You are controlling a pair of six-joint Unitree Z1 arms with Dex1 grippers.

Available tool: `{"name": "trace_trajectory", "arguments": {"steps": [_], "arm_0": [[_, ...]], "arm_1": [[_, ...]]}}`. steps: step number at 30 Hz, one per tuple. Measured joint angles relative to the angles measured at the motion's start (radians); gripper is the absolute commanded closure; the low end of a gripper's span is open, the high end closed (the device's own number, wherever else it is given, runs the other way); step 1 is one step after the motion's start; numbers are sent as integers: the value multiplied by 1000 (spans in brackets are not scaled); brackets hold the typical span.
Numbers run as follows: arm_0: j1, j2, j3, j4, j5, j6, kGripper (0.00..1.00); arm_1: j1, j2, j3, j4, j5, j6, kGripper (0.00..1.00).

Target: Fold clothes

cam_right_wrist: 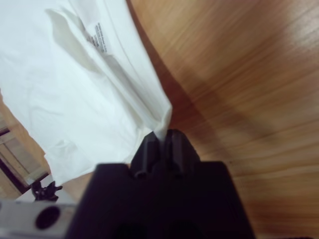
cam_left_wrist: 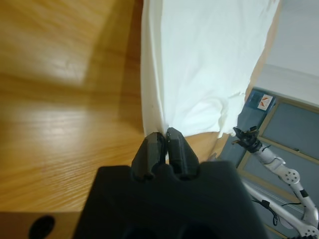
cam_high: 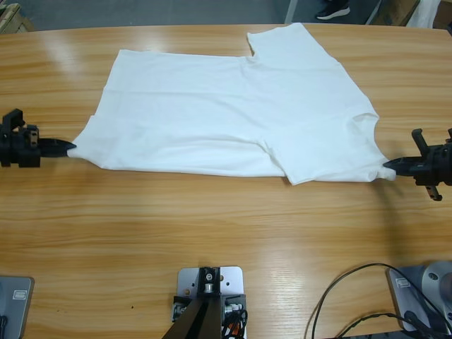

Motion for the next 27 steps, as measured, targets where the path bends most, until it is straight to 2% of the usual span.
{"name": "trace_trajectory", "arguments": {"steps": [6, 10, 17, 27], "arm_0": [[-58, 4, 159, -208, 31, -116, 1000], [-81, 4, 212, -275, 44, -168, 1000], [-121, -36, 233, -298, 94, -249, 1000], [-78, -76, 196, -278, 96, -262, 1000]], "arm_1": [[0, 3, -8, 64, -30, 36, 1000], [0, -1, -13, 132, -50, 56, 1000], [0, -47, -61, 314, -116, 73, 1000], [-22, -77, -147, 482, -162, 62, 1000]]}}
